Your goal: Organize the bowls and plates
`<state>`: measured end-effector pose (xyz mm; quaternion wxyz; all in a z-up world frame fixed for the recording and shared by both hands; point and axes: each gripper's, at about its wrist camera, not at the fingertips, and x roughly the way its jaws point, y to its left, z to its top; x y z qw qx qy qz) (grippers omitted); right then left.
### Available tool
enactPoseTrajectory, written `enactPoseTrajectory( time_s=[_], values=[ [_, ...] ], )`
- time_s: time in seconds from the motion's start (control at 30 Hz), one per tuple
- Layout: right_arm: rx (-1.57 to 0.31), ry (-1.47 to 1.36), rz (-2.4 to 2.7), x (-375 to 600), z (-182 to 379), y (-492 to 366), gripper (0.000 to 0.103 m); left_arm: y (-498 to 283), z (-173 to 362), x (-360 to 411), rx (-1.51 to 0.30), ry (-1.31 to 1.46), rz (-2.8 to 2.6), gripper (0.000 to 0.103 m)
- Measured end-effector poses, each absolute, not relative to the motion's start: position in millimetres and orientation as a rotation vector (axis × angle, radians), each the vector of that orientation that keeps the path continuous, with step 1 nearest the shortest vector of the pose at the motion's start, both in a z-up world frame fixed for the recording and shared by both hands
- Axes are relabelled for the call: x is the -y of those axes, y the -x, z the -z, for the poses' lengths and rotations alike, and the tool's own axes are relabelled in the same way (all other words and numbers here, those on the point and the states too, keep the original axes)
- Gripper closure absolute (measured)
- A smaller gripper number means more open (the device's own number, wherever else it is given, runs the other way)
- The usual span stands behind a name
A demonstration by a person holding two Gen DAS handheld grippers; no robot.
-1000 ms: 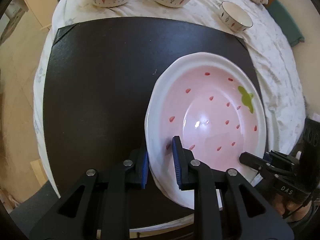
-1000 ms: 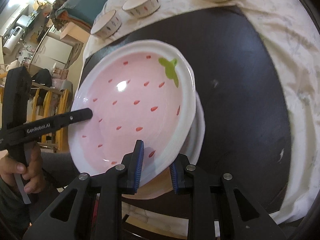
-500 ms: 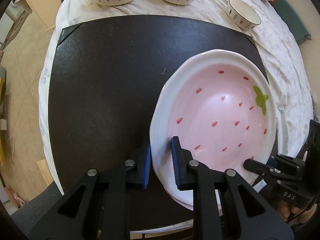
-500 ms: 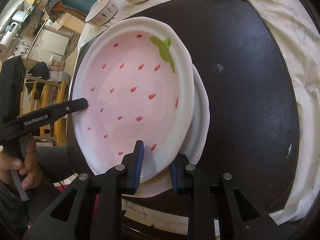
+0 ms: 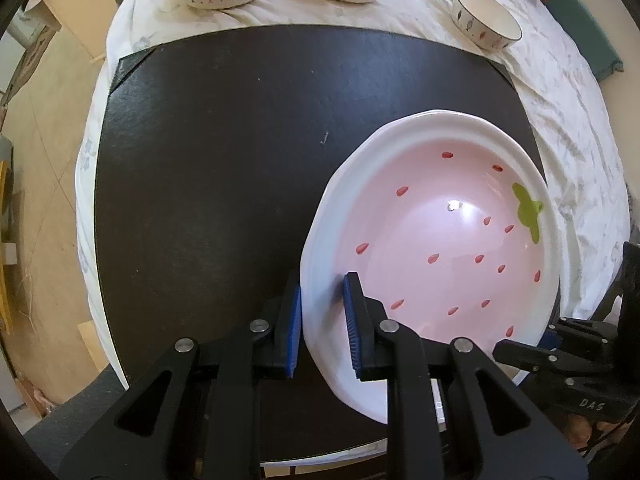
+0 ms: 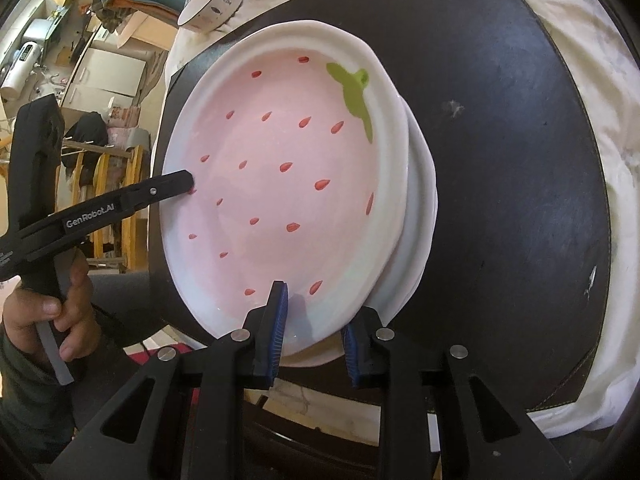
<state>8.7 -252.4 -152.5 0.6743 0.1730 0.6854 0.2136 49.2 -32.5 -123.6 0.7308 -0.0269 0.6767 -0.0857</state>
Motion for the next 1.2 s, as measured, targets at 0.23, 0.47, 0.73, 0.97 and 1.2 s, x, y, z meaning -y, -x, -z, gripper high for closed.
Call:
enactPoseTrajectory(
  time_s=[0.23, 0.47, 0.73, 0.97, 1.2],
  values=[
    [-1.542, -0.458, -0.468, 262, 151, -12, 0.074, -50, 128, 40, -1.499, 0.023, 0.189, 0.082],
    [-1.565, -0.524, -0.475, 271, 153, -13, 0.074, -50, 133, 50, -1.511, -0.002, 0.184, 0.076],
    [-1.569, -0.551, -0.483, 275, 150, -12, 0.077, -50, 137, 49, -1.518, -0.027, 0.16, 0.058],
    [-1.547, -0.509, -0.348, 293, 142, -12, 0.062, -49, 135, 49, -1.508, -0.047, 0.131, 0.056],
    [-1.445, -0.568, -0.194, 315, 141, -26, 0.029, -46, 130, 43, -1.483, 0.006, 0.148, 0.032]
  ],
)
